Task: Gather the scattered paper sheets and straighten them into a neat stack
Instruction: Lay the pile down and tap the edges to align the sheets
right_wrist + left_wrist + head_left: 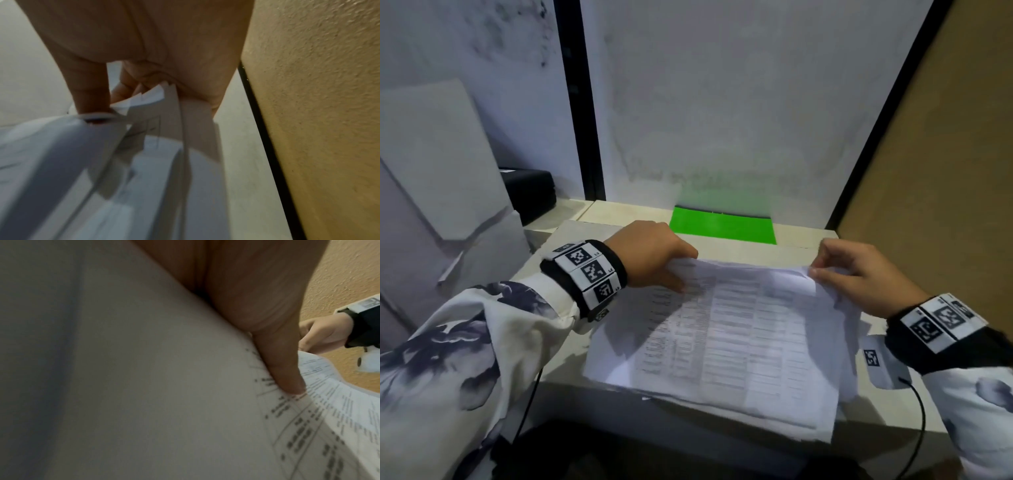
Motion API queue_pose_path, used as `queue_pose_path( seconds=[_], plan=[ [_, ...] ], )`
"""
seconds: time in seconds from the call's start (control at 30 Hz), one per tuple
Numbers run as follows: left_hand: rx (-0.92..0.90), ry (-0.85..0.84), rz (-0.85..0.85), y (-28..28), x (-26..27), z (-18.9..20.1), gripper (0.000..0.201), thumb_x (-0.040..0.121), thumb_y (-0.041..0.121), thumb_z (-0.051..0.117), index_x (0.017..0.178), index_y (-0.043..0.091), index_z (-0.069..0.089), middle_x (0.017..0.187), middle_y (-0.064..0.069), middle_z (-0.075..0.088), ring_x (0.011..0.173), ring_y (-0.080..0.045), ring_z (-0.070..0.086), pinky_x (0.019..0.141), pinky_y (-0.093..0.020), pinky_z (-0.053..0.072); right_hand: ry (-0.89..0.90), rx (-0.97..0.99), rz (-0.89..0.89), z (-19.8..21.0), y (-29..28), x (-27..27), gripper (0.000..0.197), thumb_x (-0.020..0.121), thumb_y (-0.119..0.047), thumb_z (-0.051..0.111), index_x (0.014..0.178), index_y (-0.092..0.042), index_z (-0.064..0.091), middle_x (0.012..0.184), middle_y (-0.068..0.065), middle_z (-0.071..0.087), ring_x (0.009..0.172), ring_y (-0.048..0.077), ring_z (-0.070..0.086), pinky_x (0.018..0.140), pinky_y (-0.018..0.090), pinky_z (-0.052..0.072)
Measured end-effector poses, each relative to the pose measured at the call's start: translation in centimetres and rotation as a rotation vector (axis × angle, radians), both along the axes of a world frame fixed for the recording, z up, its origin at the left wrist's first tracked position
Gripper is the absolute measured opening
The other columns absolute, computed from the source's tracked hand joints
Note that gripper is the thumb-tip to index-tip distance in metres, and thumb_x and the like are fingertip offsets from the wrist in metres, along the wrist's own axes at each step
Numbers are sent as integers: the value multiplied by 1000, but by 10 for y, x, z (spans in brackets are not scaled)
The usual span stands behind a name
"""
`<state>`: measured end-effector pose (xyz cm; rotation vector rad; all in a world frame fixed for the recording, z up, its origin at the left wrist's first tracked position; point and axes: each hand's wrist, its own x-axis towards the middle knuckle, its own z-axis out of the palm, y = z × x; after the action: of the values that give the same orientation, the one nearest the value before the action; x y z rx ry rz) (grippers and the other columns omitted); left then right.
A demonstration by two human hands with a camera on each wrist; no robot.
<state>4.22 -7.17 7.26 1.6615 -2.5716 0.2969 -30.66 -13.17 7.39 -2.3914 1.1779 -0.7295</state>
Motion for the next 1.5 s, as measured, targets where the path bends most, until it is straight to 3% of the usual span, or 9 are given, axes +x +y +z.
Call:
queue_pose_path(
  seconds=[0.27,0.5,0.6,0.7,0.77,0.87,1.0,1.2,1.5],
  plan=[
    [-75,253,-191,-2,7,17,40,73,48,81,70,21,53,54,0,48,56,-24,34,56,-27,29,214,69,27,50,25,10,45,70,-69,75,103,-39,69,89,-8,77,84,4,70,78,27,53],
    [-30,428,-220,3,24,38,40,76,41,78,61,39,41,55,11,46,52,0,38,54,-14,29,-997,600,-332,-53,40,-48,102,35,-76,87,123,-29,64,100,-9,79,88,18,74,60,25,61],
    [-44,503,-211,7,26,52,34,76,39,79,65,33,48,56,11,45,54,2,42,54,-18,35,-1260,962,-214,-120,73,-14,72,72,-60,73,134,-26,62,136,15,65,115,42,68,95,60,54],
    [-40,628,-180,13,24,71,25,74,42,80,71,27,60,60,11,52,60,2,48,57,-20,40,-1603,1206,-139,-158,91,9,105,58,-81,74,139,-16,59,150,24,51,137,50,47,118,71,19],
    [-10,771,-159,17,23,74,25,71,44,82,78,24,68,66,16,58,65,6,52,60,-16,43,-1517,1136,3,-147,97,24,85,73,-72,73,139,-21,59,162,20,29,146,45,34,120,68,4],
    [121,1032,-100,23,15,55,37,66,40,86,91,14,75,82,8,71,75,-1,60,70,-25,51,-1668,1253,244,-132,75,43,53,78,-32,82,127,-20,69,133,14,68,118,40,61,98,49,53],
    [256,1224,55,27,2,-2,47,65,42,87,99,13,74,99,-1,77,87,-16,72,79,-37,56,-1640,883,61,-89,64,45,34,101,-7,47,122,-9,73,125,20,71,116,34,68,100,52,55],
    [479,1157,94,29,-18,-47,48,75,22,86,120,24,68,113,7,74,106,-7,69,88,-23,55,-1189,760,-70,-72,58,39,39,95,-1,62,134,5,59,133,31,63,120,50,62,107,69,42],
    [36,1617,127,8,-26,6,33,82,11,79,112,19,70,110,1,76,104,-17,72,97,-44,55,-987,393,-86,-23,55,67,23,93,0,67,116,-3,67,98,-6,80,94,8,75,85,27,57]
  ],
)
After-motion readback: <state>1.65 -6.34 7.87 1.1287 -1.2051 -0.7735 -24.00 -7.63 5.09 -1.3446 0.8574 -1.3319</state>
